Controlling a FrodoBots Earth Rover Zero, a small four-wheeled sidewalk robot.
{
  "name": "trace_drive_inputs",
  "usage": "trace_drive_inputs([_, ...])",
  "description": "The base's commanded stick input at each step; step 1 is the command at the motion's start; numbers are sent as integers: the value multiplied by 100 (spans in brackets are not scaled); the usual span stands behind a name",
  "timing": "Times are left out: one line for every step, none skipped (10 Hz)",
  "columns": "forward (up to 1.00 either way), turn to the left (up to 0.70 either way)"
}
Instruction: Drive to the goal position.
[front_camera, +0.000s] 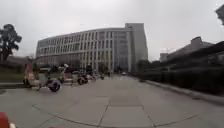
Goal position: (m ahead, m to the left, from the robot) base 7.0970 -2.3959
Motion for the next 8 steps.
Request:
trace_drive_inputs([70, -1])
trace_drive_inputs([70, -1])
trace_drive_inputs([70, -1])
trace_drive_inputs([70, -1])
trace_drive_inputs([70, -1])
trace_drive_inputs([70, -1])
trace_drive_inputs([70, -1])
trace_drive_inputs([70, -1])
